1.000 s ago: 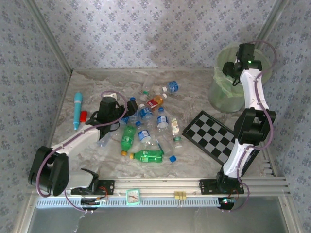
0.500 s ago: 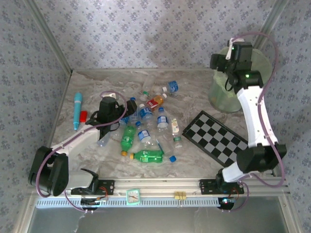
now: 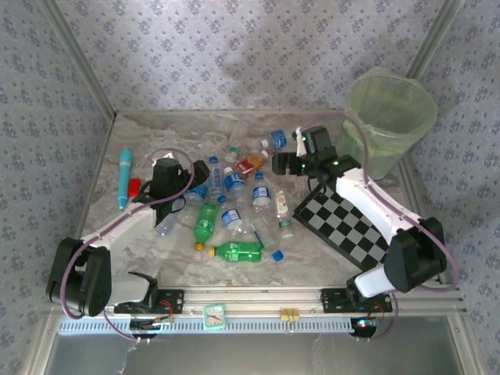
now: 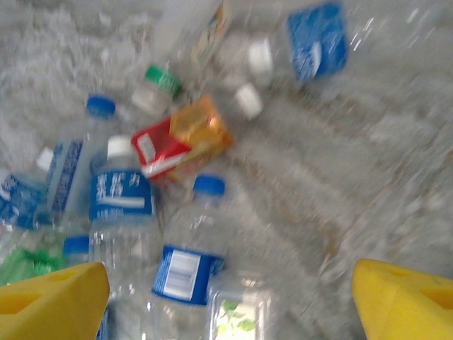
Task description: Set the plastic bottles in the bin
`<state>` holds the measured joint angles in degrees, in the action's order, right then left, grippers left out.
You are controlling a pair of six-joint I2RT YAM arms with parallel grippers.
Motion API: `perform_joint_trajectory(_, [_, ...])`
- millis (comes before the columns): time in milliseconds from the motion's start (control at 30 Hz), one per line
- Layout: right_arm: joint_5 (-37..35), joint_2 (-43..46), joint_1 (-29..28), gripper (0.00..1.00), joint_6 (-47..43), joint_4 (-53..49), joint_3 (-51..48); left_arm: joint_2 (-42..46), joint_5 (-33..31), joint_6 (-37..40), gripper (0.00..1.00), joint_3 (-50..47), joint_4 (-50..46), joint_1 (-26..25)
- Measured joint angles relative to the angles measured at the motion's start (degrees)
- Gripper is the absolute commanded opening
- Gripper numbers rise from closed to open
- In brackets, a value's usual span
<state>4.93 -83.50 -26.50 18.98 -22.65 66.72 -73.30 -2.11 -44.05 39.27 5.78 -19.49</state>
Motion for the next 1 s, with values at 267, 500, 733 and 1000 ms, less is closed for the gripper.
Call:
perform_joint_trajectory(267, [-4.8, -6.3, -6.1, 0.9, 6.9, -2.8, -2.2, -3.5, 2.8, -1.5, 1.0, 0.4, 0.2, 0.0])
perform_joint_trajectory(500, [-9.3, -11.1, -9.8, 0.86, 7.2, -8.9, -1.0, -4.0, 5.5, -1.5, 1.0, 0.5, 0.4, 0.0])
perform_joint_trajectory(733, [-12.4, -15.6, -10.2, 0.74, 7.0, -12.1, 1.2, -4.5, 7.6, -1.5, 1.0, 1.0, 0.5, 0.0])
perform_joint_trajectory(1000, [-13.8, -17.5, -10.2, 0.71, 7.0, -12.5, 3.3, -4.5, 8.2, -1.5, 1.0, 1.1, 0.7, 0.0])
